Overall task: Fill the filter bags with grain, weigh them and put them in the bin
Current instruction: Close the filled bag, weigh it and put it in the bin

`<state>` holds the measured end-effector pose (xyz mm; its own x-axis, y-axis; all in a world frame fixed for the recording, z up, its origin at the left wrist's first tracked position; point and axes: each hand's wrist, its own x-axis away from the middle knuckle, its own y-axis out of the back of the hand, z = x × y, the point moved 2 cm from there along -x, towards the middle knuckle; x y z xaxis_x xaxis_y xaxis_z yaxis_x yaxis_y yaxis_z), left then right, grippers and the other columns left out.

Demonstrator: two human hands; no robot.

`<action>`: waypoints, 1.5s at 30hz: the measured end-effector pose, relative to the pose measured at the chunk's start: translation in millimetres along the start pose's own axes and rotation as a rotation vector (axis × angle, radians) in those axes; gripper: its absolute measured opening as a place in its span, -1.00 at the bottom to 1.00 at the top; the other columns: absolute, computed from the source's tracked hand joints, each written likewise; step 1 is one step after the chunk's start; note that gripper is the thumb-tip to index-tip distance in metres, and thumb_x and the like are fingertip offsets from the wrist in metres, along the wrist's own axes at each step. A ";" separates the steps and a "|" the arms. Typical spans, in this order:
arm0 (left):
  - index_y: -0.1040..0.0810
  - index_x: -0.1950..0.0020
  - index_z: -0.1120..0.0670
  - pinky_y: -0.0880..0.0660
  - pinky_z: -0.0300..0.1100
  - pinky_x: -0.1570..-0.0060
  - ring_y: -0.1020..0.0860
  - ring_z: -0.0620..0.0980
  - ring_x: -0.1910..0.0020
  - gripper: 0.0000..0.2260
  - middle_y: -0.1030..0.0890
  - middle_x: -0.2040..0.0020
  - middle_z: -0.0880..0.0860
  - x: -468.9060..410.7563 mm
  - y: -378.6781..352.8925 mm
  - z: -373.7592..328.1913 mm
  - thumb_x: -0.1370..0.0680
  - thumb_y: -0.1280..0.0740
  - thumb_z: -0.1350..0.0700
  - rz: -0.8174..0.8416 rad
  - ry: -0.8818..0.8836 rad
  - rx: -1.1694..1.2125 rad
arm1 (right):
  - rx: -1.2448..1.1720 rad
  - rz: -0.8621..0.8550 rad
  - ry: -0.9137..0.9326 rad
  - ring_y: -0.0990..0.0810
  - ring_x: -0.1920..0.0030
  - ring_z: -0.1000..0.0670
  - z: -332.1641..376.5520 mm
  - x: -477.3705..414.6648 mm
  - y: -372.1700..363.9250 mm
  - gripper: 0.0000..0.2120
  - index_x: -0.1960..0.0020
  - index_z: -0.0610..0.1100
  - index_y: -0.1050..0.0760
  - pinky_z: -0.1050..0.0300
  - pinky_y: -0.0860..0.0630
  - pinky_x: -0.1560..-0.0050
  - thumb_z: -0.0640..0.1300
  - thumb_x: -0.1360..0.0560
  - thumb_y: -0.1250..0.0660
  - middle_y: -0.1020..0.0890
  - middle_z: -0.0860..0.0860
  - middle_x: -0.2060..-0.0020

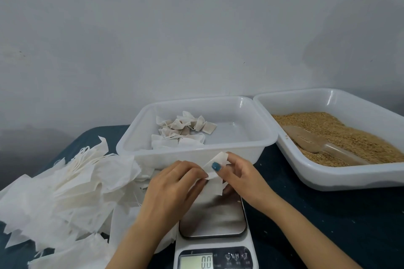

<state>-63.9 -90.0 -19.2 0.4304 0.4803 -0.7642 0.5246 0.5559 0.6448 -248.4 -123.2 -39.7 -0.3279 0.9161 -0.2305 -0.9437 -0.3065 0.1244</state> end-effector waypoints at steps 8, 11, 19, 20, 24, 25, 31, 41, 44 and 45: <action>-0.31 0.10 -0.23 -0.39 -0.42 0.41 -0.52 -0.19 0.37 -0.86 -0.50 0.39 -0.23 1.9 6.4 2.2 -0.59 -0.25 -0.06 -0.086 0.362 0.273 | 0.097 0.016 0.027 -0.69 0.02 0.01 -2.7 2.1 -0.4 -0.72 -0.14 0.00 -0.58 0.07 -0.61 0.05 -0.01 -0.46 -0.48 -0.72 0.07 0.01; -0.33 0.17 -0.19 -0.38 -0.27 0.50 -0.40 -0.16 0.49 -0.79 -0.48 0.41 -0.07 1.1 5.0 3.3 -0.61 -0.29 -0.04 -0.168 0.532 0.447 | 0.079 0.001 0.021 -0.67 0.11 0.08 -2.0 1.8 1.9 -0.88 -0.04 -0.02 -0.63 0.24 -0.56 0.14 -0.13 -0.50 -0.46 -0.72 0.04 0.08; -0.38 0.09 0.08 -0.56 -0.22 0.40 -0.59 0.10 0.40 -0.83 -0.63 0.35 0.15 1.1 1.5 13.0 -0.53 -0.33 0.04 -0.227 0.824 0.803 | -0.001 -0.017 -0.007 -0.69 0.16 0.07 1.9 -1.2 4.7 -0.92 0.01 -0.03 -0.62 0.27 -0.57 0.22 -0.10 -0.49 -0.44 -0.72 0.01 0.13; -0.37 0.07 0.07 -0.55 -0.21 0.40 -0.58 0.10 0.40 -0.85 -0.63 0.36 0.16 0.9 1.3 12.5 -0.56 -0.33 0.09 -0.231 0.829 0.807 | -0.015 0.006 -0.018 -0.70 0.15 0.05 2.8 -0.9 4.4 -0.87 -0.01 -0.05 -0.62 0.26 -0.57 0.21 -0.09 -0.48 -0.46 -0.72 0.01 0.11; -0.33 0.08 0.04 -0.56 0.01 0.36 -0.54 0.29 0.36 -0.83 -0.56 0.35 0.26 1.7 2.7 13.6 -0.62 -0.29 0.22 -0.237 0.821 0.821 | -0.001 0.100 -0.040 -0.71 0.09 0.04 2.8 1.6 1.6 -0.78 -0.07 -0.05 -0.60 0.28 -0.56 0.19 -0.14 -0.44 -0.52 -0.73 0.04 0.06; -0.34 0.12 0.03 -0.55 0.07 0.36 -0.51 0.26 0.38 -0.79 -0.55 0.35 0.23 2.1 2.7 14.5 -0.62 -0.27 0.28 -0.221 0.806 0.815 | 0.021 0.101 -0.037 -0.71 0.08 0.03 2.1 1.9 1.0 -0.79 -0.07 -0.05 -0.60 0.27 -0.56 0.18 -0.18 -0.46 -0.50 -0.73 0.03 0.06; -0.65 0.26 -0.02 -0.57 0.30 0.17 -0.56 0.23 0.20 -0.49 -0.62 0.18 0.01 5.1 -1.9 13.6 -0.52 -0.18 0.55 -0.082 0.695 0.798 | 0.017 0.035 -0.029 -0.70 0.13 0.06 4.1 0.6 3.9 -0.89 -0.03 -0.07 -0.62 0.27 -0.57 0.19 -0.18 -0.51 -0.43 -0.73 0.02 0.14; -0.55 -0.30 -0.17 -0.53 -0.28 0.22 -0.55 -0.15 0.23 -0.48 -0.57 -0.02 -0.17 3.5 -7.6 7.1 -0.38 -0.53 0.11 -0.029 0.627 0.749 | -0.076 -0.021 -0.054 -0.70 0.16 0.09 8.7 0.5 3.1 -0.83 0.06 -0.12 -0.58 0.29 -0.58 0.24 -0.06 -0.42 -0.45 -0.72 0.05 0.19; -0.54 -0.31 -0.19 -0.60 -0.18 0.12 -0.62 -0.01 0.02 -0.52 -0.58 -0.20 -0.08 3.4 -6.4 3.0 -0.43 -0.48 0.14 0.052 0.578 0.819 | -0.117 -0.043 -0.044 -0.68 0.24 0.11 8.7 0.2 3.5 -0.83 0.14 -0.16 -0.52 0.28 -0.57 0.26 -0.11 -0.41 -0.48 -0.70 0.02 0.29; -0.56 -0.28 -0.20 -0.58 -0.24 0.12 -0.62 -0.04 0.03 -0.56 -0.59 -0.22 -0.08 2.9 -6.1 0.6 -0.45 -0.46 0.14 0.093 0.543 0.800 | -0.124 -0.043 -0.043 -0.67 0.25 0.11 8.1 0.1 3.5 -0.85 0.14 -0.16 -0.52 0.27 -0.57 0.25 -0.14 -0.43 -0.48 -0.70 0.02 0.30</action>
<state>-65.4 -92.4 -25.3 0.2033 0.8581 -0.4714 0.9363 -0.0296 0.3500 -251.5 -122.0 -31.5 -0.2872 0.9386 -0.1912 -0.9559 -0.2937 -0.0060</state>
